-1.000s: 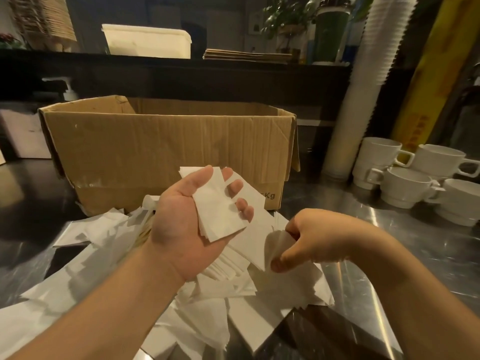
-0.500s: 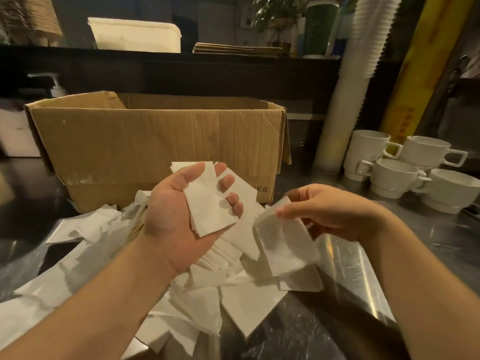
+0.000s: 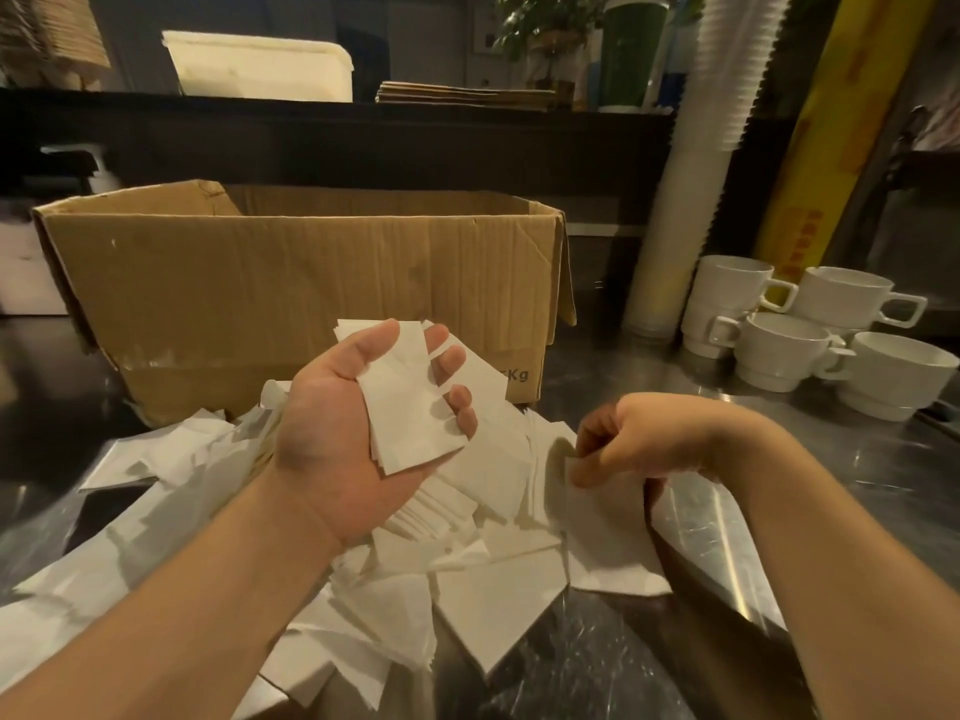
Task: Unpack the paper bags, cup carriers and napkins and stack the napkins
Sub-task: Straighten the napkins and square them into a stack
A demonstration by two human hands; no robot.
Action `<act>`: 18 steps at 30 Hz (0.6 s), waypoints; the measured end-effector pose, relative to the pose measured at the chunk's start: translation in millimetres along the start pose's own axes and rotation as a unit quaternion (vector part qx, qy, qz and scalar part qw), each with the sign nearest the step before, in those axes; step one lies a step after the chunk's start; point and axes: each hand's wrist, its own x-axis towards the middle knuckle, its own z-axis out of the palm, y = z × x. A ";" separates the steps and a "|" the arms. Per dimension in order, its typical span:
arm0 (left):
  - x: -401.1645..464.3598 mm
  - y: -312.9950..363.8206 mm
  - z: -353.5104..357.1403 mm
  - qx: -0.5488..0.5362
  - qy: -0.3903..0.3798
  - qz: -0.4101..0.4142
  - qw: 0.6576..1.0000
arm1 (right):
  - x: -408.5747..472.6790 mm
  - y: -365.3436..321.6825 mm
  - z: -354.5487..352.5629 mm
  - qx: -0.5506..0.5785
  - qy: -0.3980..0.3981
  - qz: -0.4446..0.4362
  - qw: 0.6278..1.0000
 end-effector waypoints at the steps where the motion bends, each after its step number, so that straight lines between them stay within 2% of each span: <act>1: -0.3 -0.1 0.3 0.000 0.001 0.000 1.000 | 0.7 -1.8 -0.4 -0.010 0.018 -0.004 1.000; 4: -0.6 -0.2 -0.4 0.006 0.004 -0.001 1.000 | -0.2 -3.8 -2.3 -0.015 0.045 -0.025 0.999; 9: -0.3 -0.4 -0.6 0.017 0.004 -0.006 1.000 | -0.9 -3.7 2.6 -0.064 -0.009 -0.020 0.998; 18: -0.6 -1.1 0.5 0.031 0.012 -0.002 0.999 | 1.2 -4.4 5.3 -0.096 -0.001 -0.017 0.995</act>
